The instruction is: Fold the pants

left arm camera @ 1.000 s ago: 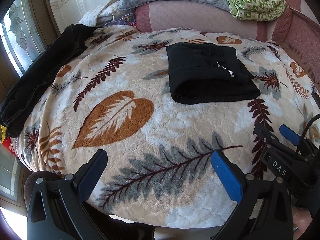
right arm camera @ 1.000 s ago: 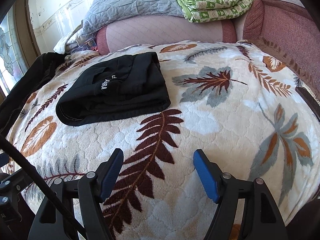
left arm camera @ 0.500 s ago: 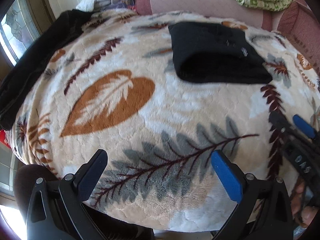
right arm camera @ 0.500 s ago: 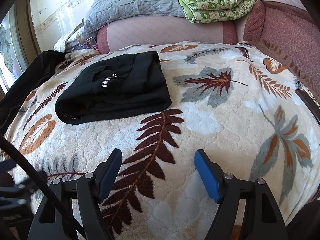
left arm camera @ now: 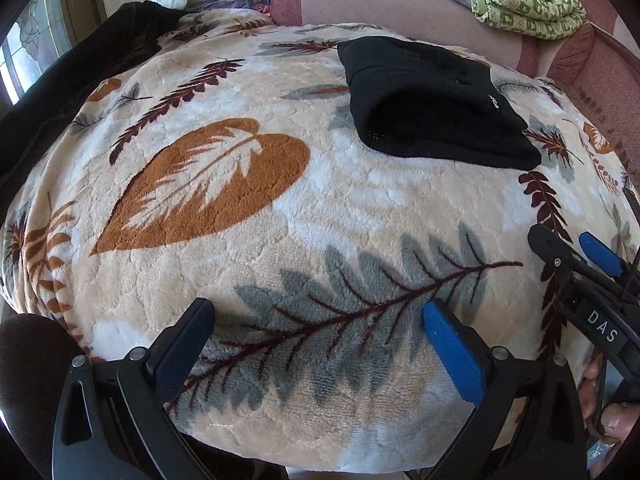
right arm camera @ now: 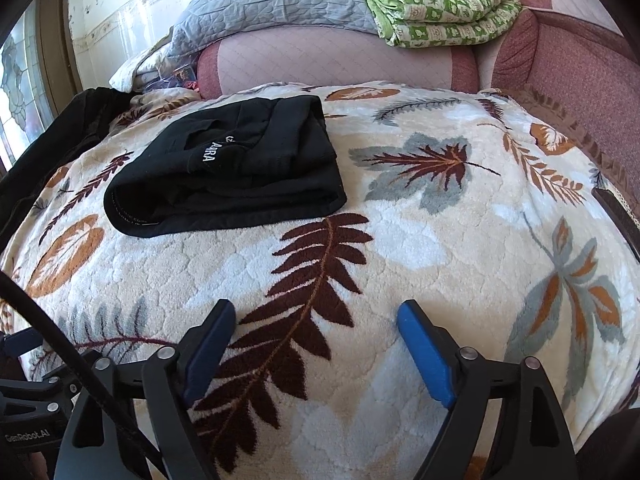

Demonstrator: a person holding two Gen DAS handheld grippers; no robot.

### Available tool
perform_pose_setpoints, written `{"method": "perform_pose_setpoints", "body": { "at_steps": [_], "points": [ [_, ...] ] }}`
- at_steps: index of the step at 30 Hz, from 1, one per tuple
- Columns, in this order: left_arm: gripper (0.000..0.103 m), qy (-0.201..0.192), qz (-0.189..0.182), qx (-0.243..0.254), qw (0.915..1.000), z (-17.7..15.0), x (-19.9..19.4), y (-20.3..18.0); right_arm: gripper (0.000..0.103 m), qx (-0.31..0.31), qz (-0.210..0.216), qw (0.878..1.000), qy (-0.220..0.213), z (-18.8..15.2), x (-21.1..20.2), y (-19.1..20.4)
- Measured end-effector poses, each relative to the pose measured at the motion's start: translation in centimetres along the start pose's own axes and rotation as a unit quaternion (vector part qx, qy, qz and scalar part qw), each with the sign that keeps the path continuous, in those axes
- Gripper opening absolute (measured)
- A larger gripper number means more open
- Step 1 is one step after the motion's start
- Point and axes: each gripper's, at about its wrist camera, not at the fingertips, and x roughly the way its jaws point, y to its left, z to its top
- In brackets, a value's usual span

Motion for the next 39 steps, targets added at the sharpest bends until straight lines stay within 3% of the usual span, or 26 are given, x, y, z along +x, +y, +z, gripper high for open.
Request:
{"method": "perform_pose_setpoints", "body": {
  "at_steps": [4,10,12,14,16,19,23,28,33,35,36,37,39],
  "points": [
    [0.103,-0.010,0.003,0.007,0.9999,-0.3,-0.2,-0.2,0.101,0.000,0.018,1.000,-0.007,-0.3,0.3,0.1],
    [0.102,-0.007,-0.026,0.015,0.9995,-0.2,-0.8,0.3,0.102,-0.012,0.022,0.999,0.032,0.6,0.8,0.3],
    [0.097,-0.016,-0.054,-0.002,0.9984,0.0,-1.6,1.4,0.100,-0.012,0.030,0.998,0.061,1.6,0.7,0.2],
    [0.084,-0.025,-0.068,-0.009,0.9973,0.4,-2.4,2.1,0.090,0.028,0.073,0.994,0.072,3.2,0.3,-1.3],
    [0.076,-0.028,-0.078,-0.013,0.9965,1.2,-2.9,2.6,0.088,0.067,0.097,0.990,0.073,4.8,0.0,-2.9],
    [0.075,-0.016,-0.119,-0.023,0.9925,3.3,-2.7,3.0,0.075,0.128,0.118,0.982,0.079,7.8,0.8,-5.4],
    [0.075,0.013,-0.176,-0.054,0.9829,7.2,-1.0,3.0,0.065,0.144,0.134,0.977,0.081,10.8,3.8,-6.6],
    [0.075,0.016,-0.208,-0.070,0.9754,11.3,2.1,2.1,0.065,0.198,0.199,0.956,0.082,10.2,6.3,-7.7],
    [0.075,0.057,-0.218,-0.049,0.9732,13.2,5.6,-0.5,0.063,0.175,0.211,0.957,0.095,10.1,7.6,-6.6],
    [0.062,0.058,-0.205,-0.028,0.9767,13.5,5.5,-1.6,0.033,0.176,0.227,0.952,0.108,9.8,8.3,-5.9],
    [0.060,0.057,-0.193,-0.018,0.9793,13.7,5.3,-2.0,0.029,0.173,0.228,0.952,0.109,9.7,8.3,-5.7],
    [0.056,0.052,-0.186,-0.004,0.9811,14.0,4.7,-2.5,0.015,0.168,0.230,0.953,0.106,9.7,8.1,-5.5],
    [0.052,0.043,-0.176,0.018,0.9833,14.6,4.0,-2.8,0.013,0.171,0.249,0.948,0.099,9.8,7.3,-5.4]
  ]
}}
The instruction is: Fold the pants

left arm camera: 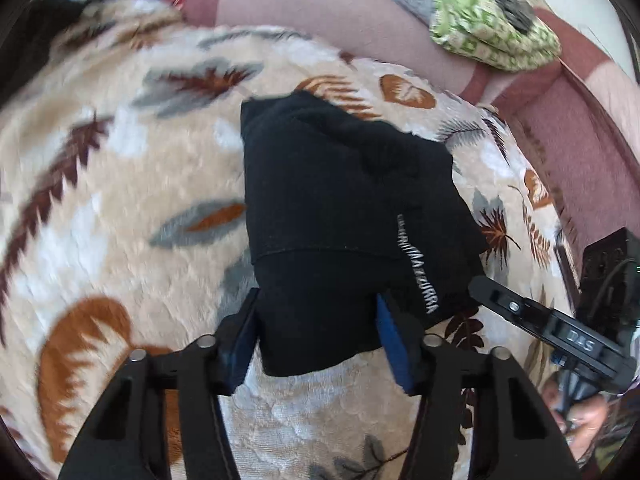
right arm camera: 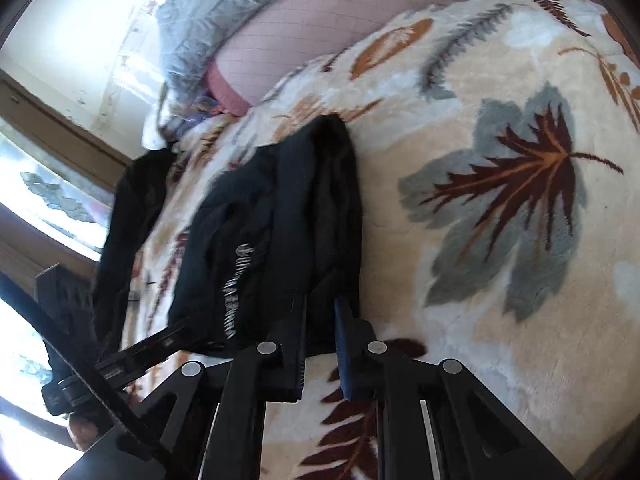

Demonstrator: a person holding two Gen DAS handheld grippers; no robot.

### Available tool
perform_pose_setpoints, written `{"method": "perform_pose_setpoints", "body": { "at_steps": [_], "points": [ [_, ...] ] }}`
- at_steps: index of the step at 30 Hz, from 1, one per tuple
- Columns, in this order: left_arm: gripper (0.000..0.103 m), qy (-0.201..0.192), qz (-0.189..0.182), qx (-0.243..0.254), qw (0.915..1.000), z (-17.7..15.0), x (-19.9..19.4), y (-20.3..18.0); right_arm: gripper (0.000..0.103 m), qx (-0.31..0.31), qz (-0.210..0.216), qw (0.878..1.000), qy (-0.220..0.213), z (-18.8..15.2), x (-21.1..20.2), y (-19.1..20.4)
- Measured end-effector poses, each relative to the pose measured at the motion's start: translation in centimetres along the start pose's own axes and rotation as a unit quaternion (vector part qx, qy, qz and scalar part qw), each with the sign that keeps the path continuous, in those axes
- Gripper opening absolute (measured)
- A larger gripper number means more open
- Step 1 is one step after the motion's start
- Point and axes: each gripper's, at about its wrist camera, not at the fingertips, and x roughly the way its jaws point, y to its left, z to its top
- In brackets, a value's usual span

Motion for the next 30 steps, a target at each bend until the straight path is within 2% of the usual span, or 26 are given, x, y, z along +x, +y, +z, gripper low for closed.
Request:
{"method": "perform_pose_setpoints", "body": {
  "at_steps": [2,4,7,9,12,16,20,24,26,30],
  "points": [
    [0.052,-0.005,0.015,0.020,0.9997,0.4,-0.6,-0.3,0.012,0.009,0.029,1.000,-0.003,-0.5,-0.9,0.1],
    [0.053,0.005,0.017,0.026,0.9995,0.4,-0.5,-0.1,0.011,0.019,0.035,0.999,-0.001,-1.0,-1.4,-0.2],
    [0.062,0.021,0.047,0.038,0.9979,-0.9,0.6,0.1,0.011,0.026,-0.027,0.999,0.013,-1.9,-1.3,-1.1],
    [0.062,0.022,0.050,0.046,0.9975,-1.6,0.6,0.0,0.012,0.028,-0.067,0.997,0.012,-2.1,-1.5,-1.6],
    [0.062,0.019,0.039,0.060,0.9973,-2.8,-0.7,-0.1,0.013,0.014,-0.100,0.994,-0.029,-1.6,-2.9,-1.4],
    [0.062,-0.005,0.046,0.066,0.9968,-3.6,-2.7,0.1,0.015,-0.013,-0.065,0.995,-0.074,-1.0,-4.1,0.1],
    [0.062,-0.016,0.031,0.026,0.9990,-3.6,-3.9,1.2,0.015,-0.030,-0.029,0.998,-0.037,-1.3,-1.5,1.6],
    [0.062,-0.028,0.029,0.002,0.9992,-3.5,-4.4,1.4,0.015,-0.029,-0.021,0.999,-0.005,-1.1,1.7,2.0],
    [0.062,-0.032,0.030,-0.003,0.9990,-3.3,-4.6,1.4,0.008,-0.030,-0.020,0.999,-0.002,-0.6,1.9,2.0],
    [0.063,-0.037,0.037,-0.006,0.9986,-2.9,-4.6,1.5,0.000,-0.033,-0.062,0.997,-0.019,-0.5,0.7,1.7]
  ]
}}
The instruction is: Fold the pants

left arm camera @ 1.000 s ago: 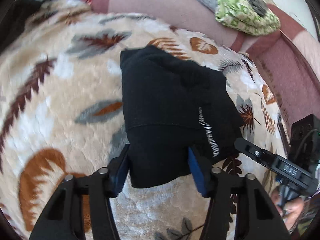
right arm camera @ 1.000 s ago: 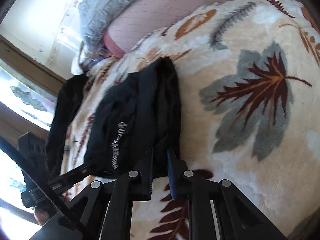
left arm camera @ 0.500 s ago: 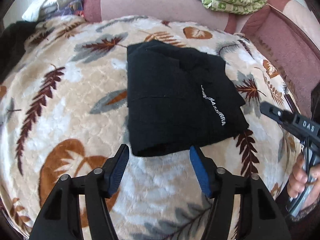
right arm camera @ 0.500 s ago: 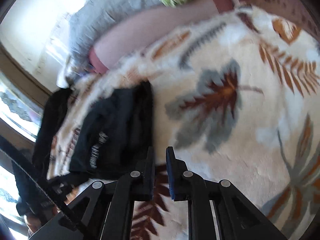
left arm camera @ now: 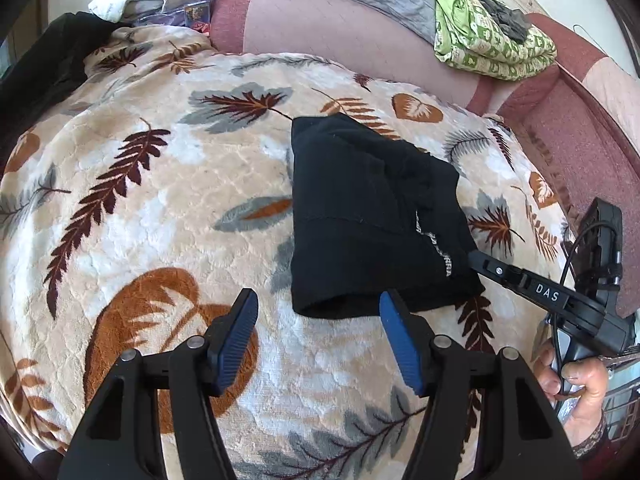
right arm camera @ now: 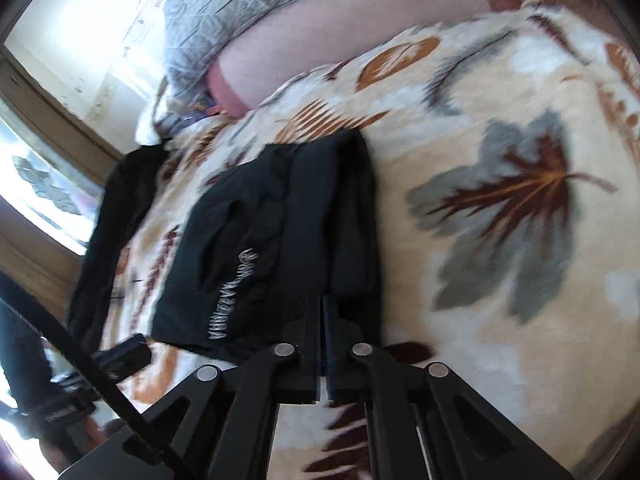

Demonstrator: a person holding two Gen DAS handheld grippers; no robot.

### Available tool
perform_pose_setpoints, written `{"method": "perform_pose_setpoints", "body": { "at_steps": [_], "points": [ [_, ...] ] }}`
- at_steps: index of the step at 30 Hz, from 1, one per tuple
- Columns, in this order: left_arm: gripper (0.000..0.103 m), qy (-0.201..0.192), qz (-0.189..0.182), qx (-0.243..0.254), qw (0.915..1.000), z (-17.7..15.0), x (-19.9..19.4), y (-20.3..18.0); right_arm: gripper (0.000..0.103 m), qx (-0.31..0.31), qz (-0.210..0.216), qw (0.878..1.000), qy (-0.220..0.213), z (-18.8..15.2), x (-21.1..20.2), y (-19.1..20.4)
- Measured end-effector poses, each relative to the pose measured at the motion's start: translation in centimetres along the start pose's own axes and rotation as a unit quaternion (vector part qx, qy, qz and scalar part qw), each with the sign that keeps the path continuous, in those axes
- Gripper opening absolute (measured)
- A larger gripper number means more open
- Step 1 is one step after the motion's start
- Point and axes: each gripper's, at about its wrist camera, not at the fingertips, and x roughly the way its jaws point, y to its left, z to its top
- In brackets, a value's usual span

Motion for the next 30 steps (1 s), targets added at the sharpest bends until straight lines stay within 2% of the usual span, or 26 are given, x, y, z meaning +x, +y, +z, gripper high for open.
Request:
{"method": "perform_pose_setpoints", "body": {
  "at_steps": [2,6,9,10,12,14,16,18,19,20,21,22,24,25,26,27,30],
  "points": [
    [0.063,0.004,0.006,-0.009,0.9999,0.1,0.3,0.2,0.000,0.001,-0.021,1.000,-0.001,0.0,-0.2,-0.8],
    [0.063,0.005,0.024,-0.017,0.9996,-0.4,0.1,0.1,0.001,0.007,-0.024,1.000,-0.006,0.0,-0.7,-1.7],
    [0.066,-0.025,0.063,0.003,0.9977,-1.3,-1.3,-0.8,0.002,-0.015,-0.045,0.999,-0.018,-0.5,-1.3,-1.1],
    [0.072,-0.044,0.076,0.009,0.9960,-1.8,-2.2,-1.2,0.004,-0.027,-0.056,0.998,-0.023,-0.8,-1.6,-0.8],
    [0.079,-0.072,0.092,0.010,0.9931,-2.6,-3.4,-1.5,0.016,-0.047,-0.074,0.996,-0.029,-1.4,-2.2,-0.2],
    [0.082,-0.096,0.103,0.007,0.9900,-3.6,-4.6,-1.8,0.041,-0.056,-0.083,0.994,-0.036,-2.1,-2.8,0.2],
    [0.084,-0.114,0.116,0.002,0.9867,-4.4,-5.5,-1.9,0.043,-0.065,-0.088,0.993,-0.043,-2.6,-3.3,0.6],
    [0.084,-0.144,0.141,-0.004,0.9794,-5.4,-6.7,-2.2,0.044,-0.084,-0.100,0.990,-0.053,-3.2,-3.9,1.3],
    [0.086,-0.176,0.167,-0.004,0.9701,-6.1,-7.8,-2.5,0.048,-0.089,-0.104,0.989,-0.057,-3.4,-4.1,1.6],
    [0.094,-0.202,0.188,-0.003,0.9612,-6.6,-8.6,-2.8,0.053,-0.097,-0.109,0.987,-0.065,-3.8,-4.6,2.0],
    [0.100,-0.241,0.214,-0.001,0.9466,-7.3,-9.9,-3.2,0.055,-0.101,-0.112,0.986,-0.070,-4.0,-4.8,2.2],
    [0.103,-0.274,0.228,0.000,0.9344,-7.8,-11.0,-3.5,0.056,-0.104,-0.113,0.985,-0.075,-4.3,-5.1,2.5],
    [0.103,-0.345,0.251,0.002,0.9044,-8.8,-13.5,-4.2,0.057,-0.106,-0.111,0.985,-0.083,-4.8,-5.8,2.9],
    [0.103,-0.358,0.255,0.003,0.8980,-9.0,-14.3,-4.3,0.058,-0.105,-0.110,0.985,-0.085,-5.0,-6.0,3.1],
    [0.103,-0.363,0.257,0.003,0.8956,-8.9,-15.0,-4.5,0.059,-0.102,-0.108,0.985,-0.088,-5.2,-6.2,3.2],
    [0.103,-0.360,0.249,0.006,0.8989,-8.6,-15.5,-4.7,0.059,-0.098,-0.104,0.986,-0.090,-5.6,-6.4,3.3],
    [0.103,-0.329,0.207,0.014,0.9214,-7.8,-15.6,-4.6,0.061,-0.090,-0.091,0.988,-0.089,-6.7,-6.8,3.8]
  ]
}}
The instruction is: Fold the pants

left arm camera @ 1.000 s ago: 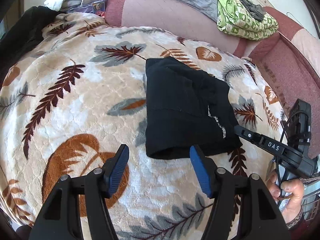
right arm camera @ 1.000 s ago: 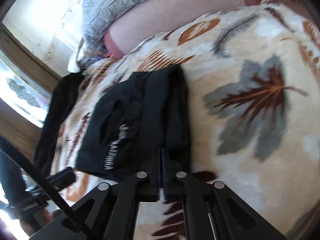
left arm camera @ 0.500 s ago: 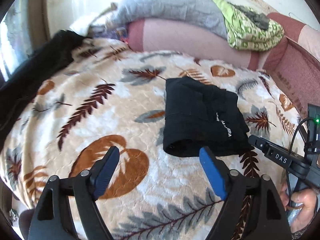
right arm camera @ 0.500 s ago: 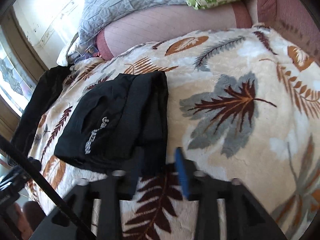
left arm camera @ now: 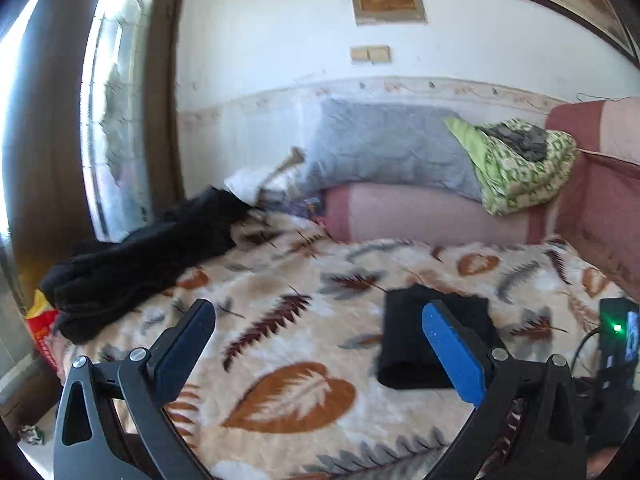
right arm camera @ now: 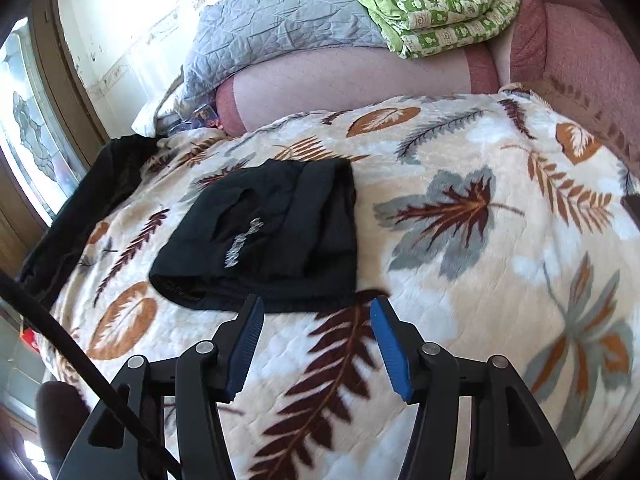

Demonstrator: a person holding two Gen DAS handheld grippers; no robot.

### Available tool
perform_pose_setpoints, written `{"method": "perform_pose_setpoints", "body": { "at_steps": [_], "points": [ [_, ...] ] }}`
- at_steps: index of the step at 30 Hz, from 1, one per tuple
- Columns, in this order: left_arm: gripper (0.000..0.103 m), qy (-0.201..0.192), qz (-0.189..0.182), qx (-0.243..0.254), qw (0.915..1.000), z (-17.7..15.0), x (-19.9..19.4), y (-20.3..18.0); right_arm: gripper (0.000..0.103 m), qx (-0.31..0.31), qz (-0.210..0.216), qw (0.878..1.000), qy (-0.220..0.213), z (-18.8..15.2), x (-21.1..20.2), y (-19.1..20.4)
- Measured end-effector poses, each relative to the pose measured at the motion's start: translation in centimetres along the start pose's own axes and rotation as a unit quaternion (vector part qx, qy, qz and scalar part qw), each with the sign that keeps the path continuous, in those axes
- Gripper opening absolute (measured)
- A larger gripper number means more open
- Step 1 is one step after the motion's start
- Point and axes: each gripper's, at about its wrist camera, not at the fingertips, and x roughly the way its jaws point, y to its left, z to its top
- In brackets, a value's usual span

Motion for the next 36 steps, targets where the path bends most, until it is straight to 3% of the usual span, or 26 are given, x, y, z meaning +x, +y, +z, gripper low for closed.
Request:
{"method": "perform_pose_setpoints", "body": {
  "at_steps": [4,10,12,23,36],
  "points": [
    [0.103,0.065,-0.009,0.012,0.9978,-1.1,1.6,-0.9,0.065,-0.012,0.001,1.000,0.005,-1.5,-0.5,1.2],
    [0.103,0.164,-0.003,0.033,0.9859,-3.5,4.2,-1.9,0.069,-0.042,-0.020,0.999,0.004,-2.6,-0.6,2.2],
    [0.103,0.178,-0.001,0.041,0.9831,-4.3,4.4,-2.2,0.070,-0.044,-0.024,0.999,0.007,-2.6,-0.4,2.1],
    [0.103,0.206,-0.008,0.079,0.9754,-6.0,4.8,-3.9,0.073,-0.046,-0.034,0.998,0.018,-2.9,0.4,1.9],
    [0.103,0.233,-0.018,0.087,0.9683,-7.0,5.3,-4.2,0.076,-0.055,-0.046,0.997,0.017,-3.0,0.5,2.0]
  ]
}}
